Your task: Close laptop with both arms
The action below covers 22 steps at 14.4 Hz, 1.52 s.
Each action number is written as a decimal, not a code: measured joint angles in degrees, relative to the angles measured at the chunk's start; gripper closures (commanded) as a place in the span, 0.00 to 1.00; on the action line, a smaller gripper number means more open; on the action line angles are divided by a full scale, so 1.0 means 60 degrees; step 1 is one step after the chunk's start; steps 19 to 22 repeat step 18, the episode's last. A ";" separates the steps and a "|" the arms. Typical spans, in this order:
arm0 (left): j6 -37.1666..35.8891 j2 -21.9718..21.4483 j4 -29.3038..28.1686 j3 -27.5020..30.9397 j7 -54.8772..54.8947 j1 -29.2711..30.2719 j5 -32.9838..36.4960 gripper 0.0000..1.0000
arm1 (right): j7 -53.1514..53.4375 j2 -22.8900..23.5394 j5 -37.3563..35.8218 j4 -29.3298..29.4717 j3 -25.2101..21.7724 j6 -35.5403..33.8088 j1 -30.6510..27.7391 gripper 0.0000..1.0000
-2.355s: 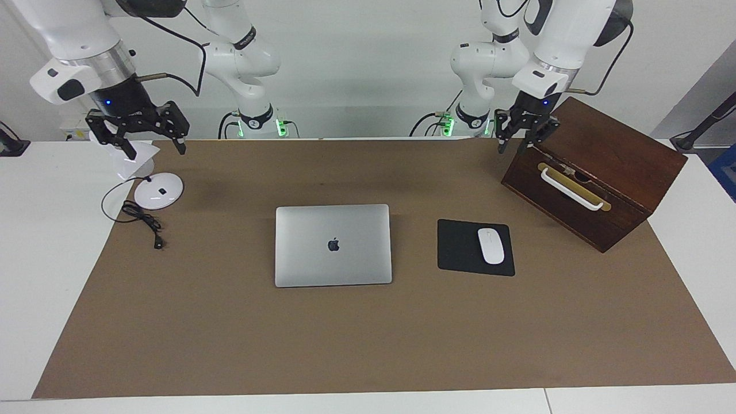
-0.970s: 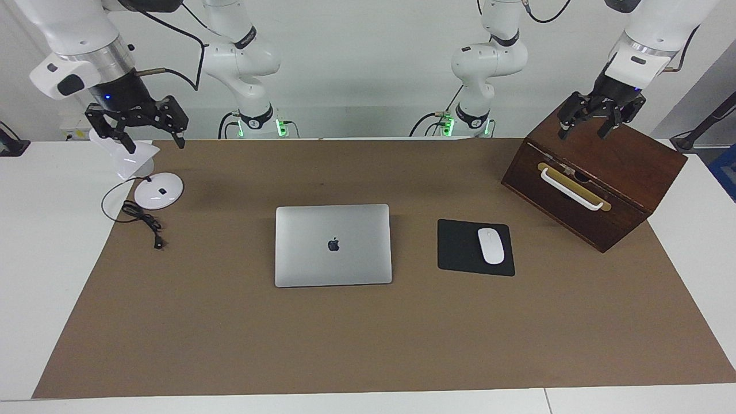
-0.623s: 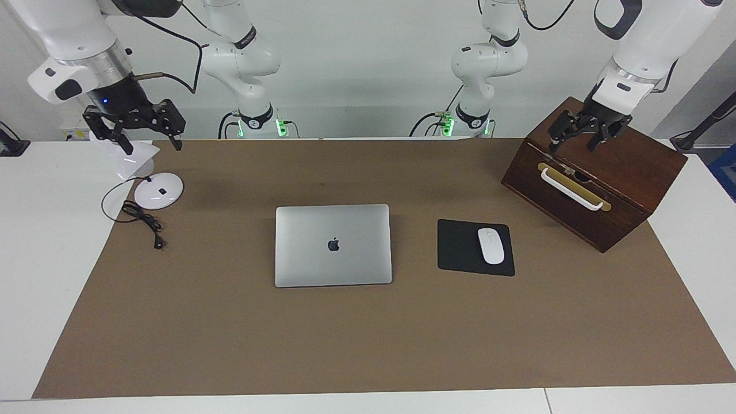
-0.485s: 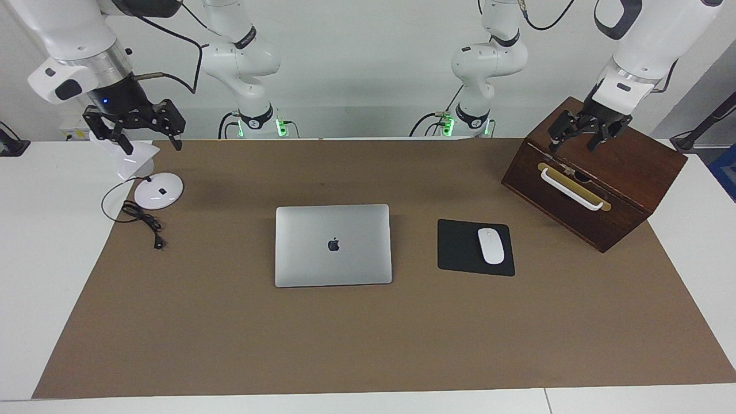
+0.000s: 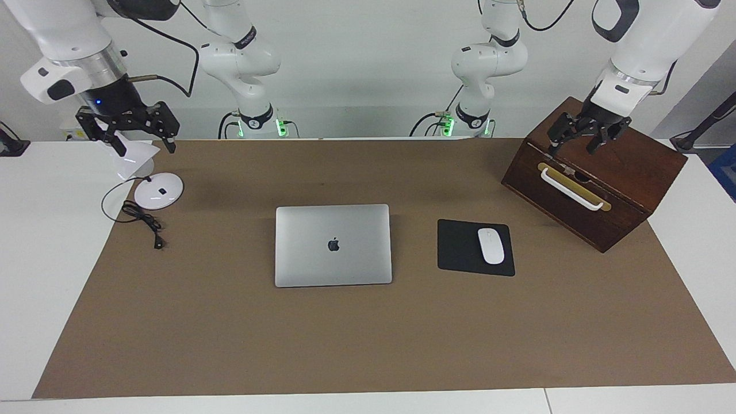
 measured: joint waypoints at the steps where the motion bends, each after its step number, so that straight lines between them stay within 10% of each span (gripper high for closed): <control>1: 0.0000 0.0000 0.0000 0.0000 0.0000 0.0000 0.0001 0.00 | 0.0000 -0.0004 -0.0001 0.0003 -0.0014 0.0000 -0.0001 0.00; 22: 0.0058 -0.0008 0.0098 -0.0041 0.0001 -0.0003 0.0509 0.00 | 0.0000 -0.0058 -0.0002 -0.0013 -0.0129 -0.0001 -0.0005 0.00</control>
